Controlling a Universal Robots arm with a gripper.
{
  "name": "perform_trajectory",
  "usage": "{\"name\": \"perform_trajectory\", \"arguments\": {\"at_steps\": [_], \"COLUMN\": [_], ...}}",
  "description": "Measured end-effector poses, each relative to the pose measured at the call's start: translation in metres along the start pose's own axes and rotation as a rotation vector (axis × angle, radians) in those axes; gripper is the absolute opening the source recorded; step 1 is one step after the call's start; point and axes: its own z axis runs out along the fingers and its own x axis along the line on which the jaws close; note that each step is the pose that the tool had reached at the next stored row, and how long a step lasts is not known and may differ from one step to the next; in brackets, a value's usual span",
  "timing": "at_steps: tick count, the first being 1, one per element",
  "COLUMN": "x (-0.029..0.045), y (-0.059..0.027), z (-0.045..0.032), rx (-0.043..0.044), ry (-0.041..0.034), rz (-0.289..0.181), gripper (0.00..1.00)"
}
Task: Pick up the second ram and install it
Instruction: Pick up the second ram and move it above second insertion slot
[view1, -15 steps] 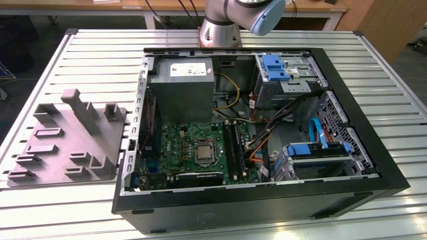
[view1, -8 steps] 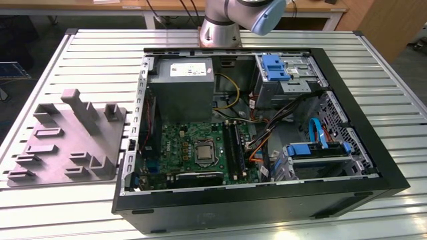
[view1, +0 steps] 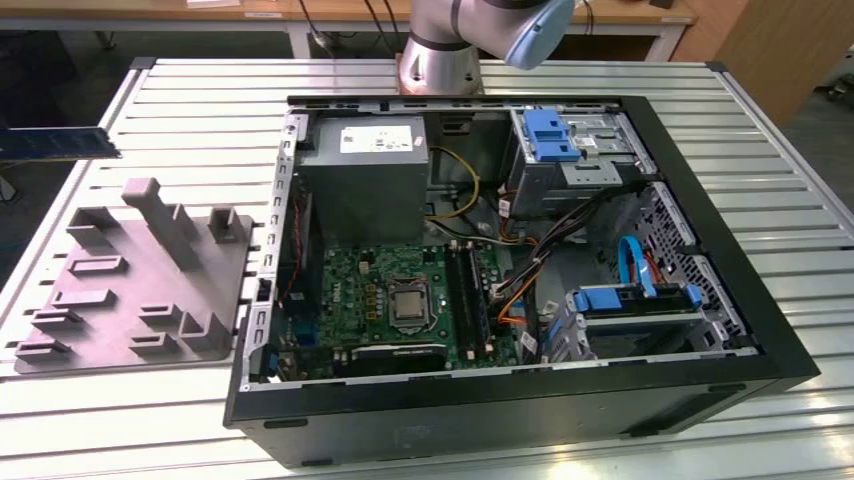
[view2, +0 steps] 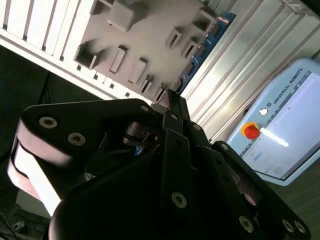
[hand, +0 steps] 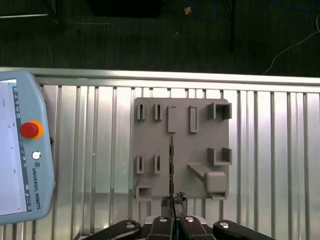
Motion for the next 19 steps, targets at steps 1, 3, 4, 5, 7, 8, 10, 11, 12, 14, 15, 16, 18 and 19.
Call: {"name": "perform_trajectory", "arguments": {"at_steps": [1,3,4,5,7,8,10,11,12,14,15,16,18,19], "x": [0.0000,0.0002,0.0002,0.0002,0.0003,0.0003,0.0004,0.0004,0.0004,0.0005,0.0006,0.0006,0.0007,0.0007], "y": [-0.0044,-0.0136,-0.0181,-0.0224,-0.0318,-0.0363,-0.0453,-0.0498,-0.0543,-0.0637,-0.0682,-0.0725,-0.0817,-0.0862], "z": [0.0002,0.0005,0.0007,0.0008,0.0012,0.0013,0.0015,0.0016,0.0017,0.0020,0.0022,0.0023,0.0026,0.0028], "rx": [-0.0003,-0.0008,-0.0010,-0.0013,-0.0016,-0.0019,-0.0023,-0.0026,-0.0028,-0.0032,-0.0034,-0.0037,-0.0041,-0.0042], "ry": [0.0000,-0.0001,-0.0001,0.0000,-0.0001,-0.0001,-0.0001,0.0000,0.0000,-0.0001,-0.0001,0.0000,0.0000,0.0000], "rz": [0.000,0.000,0.000,0.000,0.000,0.000,0.000,0.000,0.000,0.000,0.000,0.000,0.000,0.000], "gripper": [0.11,0.11,0.11,0.11,0.11,0.11,0.11,0.11,0.11,0.11,0.11,0.11,0.11,0.11]}}
